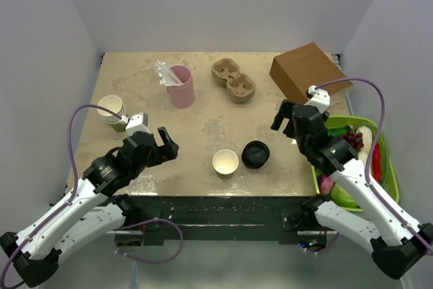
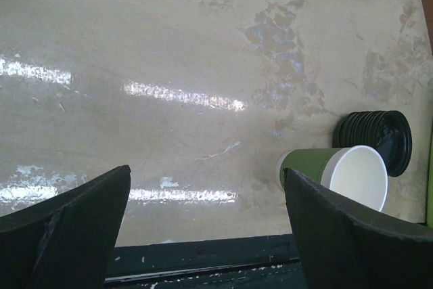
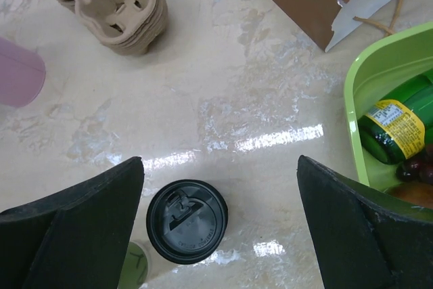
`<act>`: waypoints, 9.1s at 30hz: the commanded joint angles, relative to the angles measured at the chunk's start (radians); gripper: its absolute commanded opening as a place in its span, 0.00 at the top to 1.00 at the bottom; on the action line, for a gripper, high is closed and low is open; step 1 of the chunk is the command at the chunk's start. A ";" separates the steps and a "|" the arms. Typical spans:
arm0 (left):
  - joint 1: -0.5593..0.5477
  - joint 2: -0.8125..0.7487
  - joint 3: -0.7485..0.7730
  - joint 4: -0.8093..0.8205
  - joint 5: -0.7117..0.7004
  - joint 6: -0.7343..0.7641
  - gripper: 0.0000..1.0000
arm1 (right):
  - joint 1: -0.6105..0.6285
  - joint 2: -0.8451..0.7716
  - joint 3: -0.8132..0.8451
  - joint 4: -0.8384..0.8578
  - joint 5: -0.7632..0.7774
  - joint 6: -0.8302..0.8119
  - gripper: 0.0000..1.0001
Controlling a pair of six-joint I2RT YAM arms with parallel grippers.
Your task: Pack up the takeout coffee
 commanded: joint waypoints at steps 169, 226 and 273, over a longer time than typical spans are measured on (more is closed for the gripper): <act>-0.135 0.689 0.343 0.509 0.381 0.298 0.00 | -0.016 0.082 -0.035 -0.052 -0.257 -0.135 1.00; 0.216 0.631 0.619 -0.353 0.719 0.199 1.00 | 0.357 0.161 0.117 0.148 -1.187 -1.899 0.13; 0.238 0.570 0.919 -0.336 0.575 0.104 0.00 | 0.556 0.347 0.062 0.559 -0.655 -0.778 0.85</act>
